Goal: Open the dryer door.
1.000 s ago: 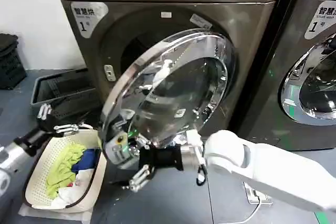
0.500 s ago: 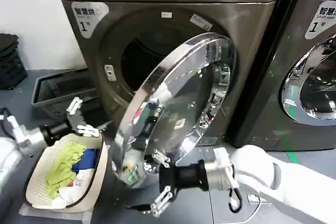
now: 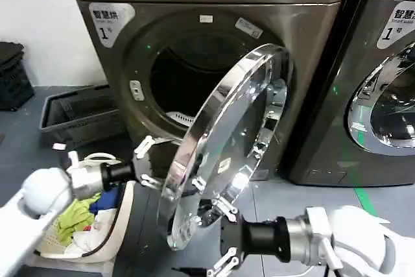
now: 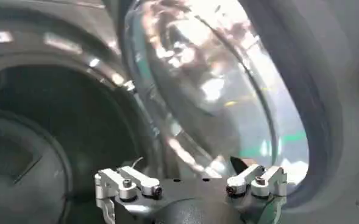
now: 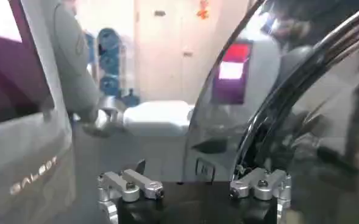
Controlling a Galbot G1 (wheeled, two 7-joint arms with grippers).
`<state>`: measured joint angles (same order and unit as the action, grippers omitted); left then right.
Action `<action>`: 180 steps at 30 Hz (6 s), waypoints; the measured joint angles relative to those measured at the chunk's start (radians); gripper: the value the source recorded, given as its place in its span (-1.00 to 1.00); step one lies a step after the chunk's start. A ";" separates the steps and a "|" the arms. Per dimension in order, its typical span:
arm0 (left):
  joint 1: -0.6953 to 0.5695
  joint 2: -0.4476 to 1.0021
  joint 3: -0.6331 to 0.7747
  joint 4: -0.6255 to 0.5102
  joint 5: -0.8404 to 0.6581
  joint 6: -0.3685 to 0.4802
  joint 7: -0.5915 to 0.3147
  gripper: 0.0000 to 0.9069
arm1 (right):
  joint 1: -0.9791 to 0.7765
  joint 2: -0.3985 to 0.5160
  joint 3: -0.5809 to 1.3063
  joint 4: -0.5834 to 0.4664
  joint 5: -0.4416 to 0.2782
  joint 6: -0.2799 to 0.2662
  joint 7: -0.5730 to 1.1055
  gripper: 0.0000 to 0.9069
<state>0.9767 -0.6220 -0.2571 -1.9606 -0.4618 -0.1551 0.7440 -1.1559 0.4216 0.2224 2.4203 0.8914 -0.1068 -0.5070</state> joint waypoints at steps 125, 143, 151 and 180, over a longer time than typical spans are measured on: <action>-0.671 -0.920 0.729 0.666 0.241 0.040 -0.281 1.00 | -0.875 1.187 1.781 -0.682 -0.480 0.056 0.632 1.00; -0.652 -0.906 0.723 0.641 0.220 0.087 -0.290 1.00 | -0.868 1.187 1.764 -0.670 -0.481 0.057 0.630 1.00; -0.577 -0.782 0.730 0.433 0.171 0.181 -0.263 1.00 | -0.868 1.187 1.760 -0.668 -0.474 0.057 0.628 1.00; 0.066 0.019 -0.122 -0.282 -0.912 0.893 -1.014 1.00 | -0.829 1.187 1.726 -0.571 -0.416 0.026 0.629 1.00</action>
<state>1.0424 -0.6032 -0.3792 -2.2422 -1.3742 0.7377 -0.2703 -1.9850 1.6090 1.9487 1.8490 0.4754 -0.0810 0.1215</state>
